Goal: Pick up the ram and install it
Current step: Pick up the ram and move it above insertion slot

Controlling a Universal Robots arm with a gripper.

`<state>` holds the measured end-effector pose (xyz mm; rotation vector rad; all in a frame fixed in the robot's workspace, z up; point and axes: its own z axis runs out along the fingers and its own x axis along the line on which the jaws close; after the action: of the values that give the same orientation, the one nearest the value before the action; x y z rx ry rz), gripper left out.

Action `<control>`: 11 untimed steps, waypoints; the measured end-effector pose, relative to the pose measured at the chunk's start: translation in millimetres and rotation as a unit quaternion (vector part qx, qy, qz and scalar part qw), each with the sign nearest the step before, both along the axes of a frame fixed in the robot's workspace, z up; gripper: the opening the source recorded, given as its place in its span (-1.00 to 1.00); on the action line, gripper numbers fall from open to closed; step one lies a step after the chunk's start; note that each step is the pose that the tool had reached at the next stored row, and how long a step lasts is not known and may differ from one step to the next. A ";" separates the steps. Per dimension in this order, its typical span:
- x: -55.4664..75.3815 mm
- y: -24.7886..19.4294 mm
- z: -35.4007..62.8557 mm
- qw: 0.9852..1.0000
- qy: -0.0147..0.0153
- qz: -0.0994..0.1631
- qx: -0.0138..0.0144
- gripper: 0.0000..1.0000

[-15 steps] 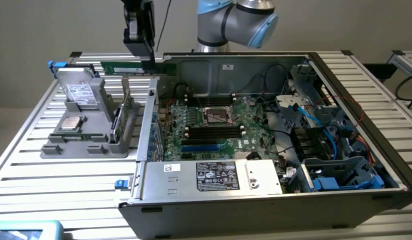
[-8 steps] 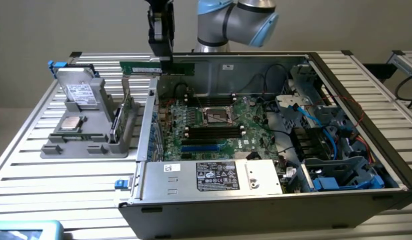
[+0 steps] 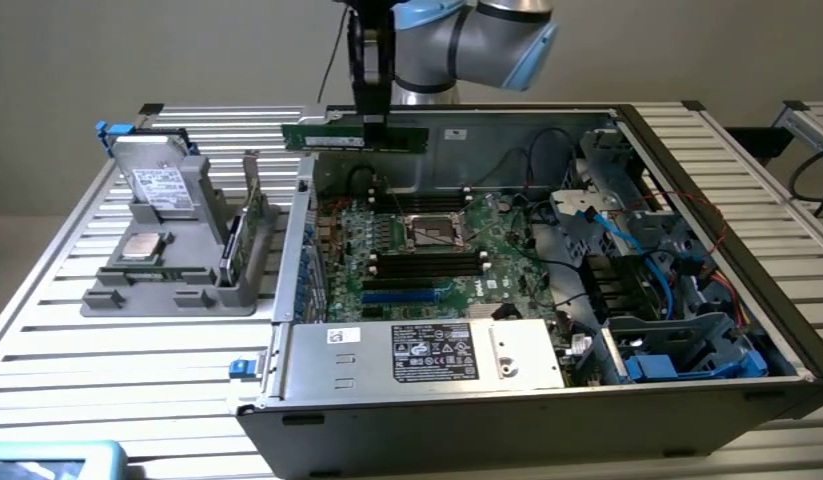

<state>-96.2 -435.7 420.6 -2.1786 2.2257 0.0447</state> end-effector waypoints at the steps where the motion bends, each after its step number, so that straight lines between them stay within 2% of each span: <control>1: 4.5 0.3 -0.7 1.000 0.000 0.000 0.000 -0.73; 6: 26.9 3.8 -4.9 1.000 0.000 0.000 -0.001 -0.73; 11: 34.7 16.8 -9.8 1.000 -0.001 0.001 -0.004 -0.73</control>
<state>-61.5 -418.9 410.8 -2.1828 2.2269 0.0335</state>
